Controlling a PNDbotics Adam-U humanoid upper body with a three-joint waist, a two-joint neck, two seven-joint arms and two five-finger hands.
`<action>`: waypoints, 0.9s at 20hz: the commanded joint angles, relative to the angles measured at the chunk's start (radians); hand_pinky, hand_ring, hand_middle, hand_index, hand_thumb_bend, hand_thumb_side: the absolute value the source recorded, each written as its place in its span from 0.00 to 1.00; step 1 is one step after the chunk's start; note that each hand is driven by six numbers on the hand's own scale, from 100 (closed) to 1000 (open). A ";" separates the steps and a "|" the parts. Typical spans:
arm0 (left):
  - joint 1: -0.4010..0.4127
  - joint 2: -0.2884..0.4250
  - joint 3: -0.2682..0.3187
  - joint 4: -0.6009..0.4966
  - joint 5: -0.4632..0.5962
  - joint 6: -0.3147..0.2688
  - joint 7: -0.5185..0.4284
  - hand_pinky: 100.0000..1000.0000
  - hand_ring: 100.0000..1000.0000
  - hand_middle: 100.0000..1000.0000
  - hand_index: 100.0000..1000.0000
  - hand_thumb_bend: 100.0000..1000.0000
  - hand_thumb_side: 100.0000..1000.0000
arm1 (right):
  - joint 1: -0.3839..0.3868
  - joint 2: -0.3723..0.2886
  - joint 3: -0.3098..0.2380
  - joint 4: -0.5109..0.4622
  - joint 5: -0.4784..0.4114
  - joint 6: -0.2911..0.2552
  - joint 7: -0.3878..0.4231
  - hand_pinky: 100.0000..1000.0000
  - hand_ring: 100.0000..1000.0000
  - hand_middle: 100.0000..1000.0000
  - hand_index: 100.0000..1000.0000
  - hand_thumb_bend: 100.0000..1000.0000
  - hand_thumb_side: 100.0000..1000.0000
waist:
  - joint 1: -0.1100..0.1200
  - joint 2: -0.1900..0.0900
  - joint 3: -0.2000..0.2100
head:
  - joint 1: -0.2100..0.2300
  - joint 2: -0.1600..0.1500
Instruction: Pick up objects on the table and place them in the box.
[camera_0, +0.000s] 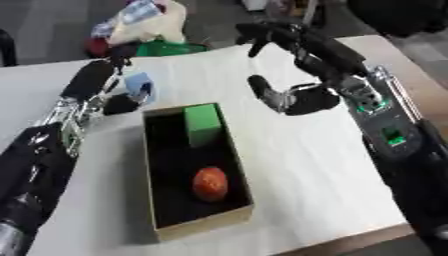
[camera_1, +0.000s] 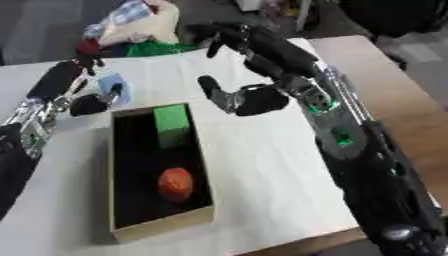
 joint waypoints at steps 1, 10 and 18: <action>-0.029 0.021 0.003 -0.008 0.005 -0.007 0.009 0.72 0.66 0.73 1.00 0.17 0.68 | -0.023 -0.026 -0.013 -0.012 -0.008 0.002 -0.005 0.79 0.64 0.77 1.00 0.00 0.67 | 0.001 -0.014 -0.002 | -0.005 -0.009; -0.024 0.018 -0.001 0.000 0.004 -0.033 -0.011 0.72 0.66 0.73 1.00 0.22 0.71 | -0.022 -0.028 -0.015 -0.013 -0.011 0.003 -0.005 0.79 0.64 0.76 1.00 0.00 0.67 | 0.003 -0.010 -0.003 | -0.009 -0.007; -0.016 0.013 -0.007 0.007 0.004 -0.063 -0.022 0.69 0.60 0.65 1.00 0.15 0.60 | -0.021 -0.029 -0.016 -0.014 -0.011 0.004 -0.006 0.79 0.64 0.76 1.00 0.00 0.67 | 0.002 -0.012 -0.007 | -0.013 -0.006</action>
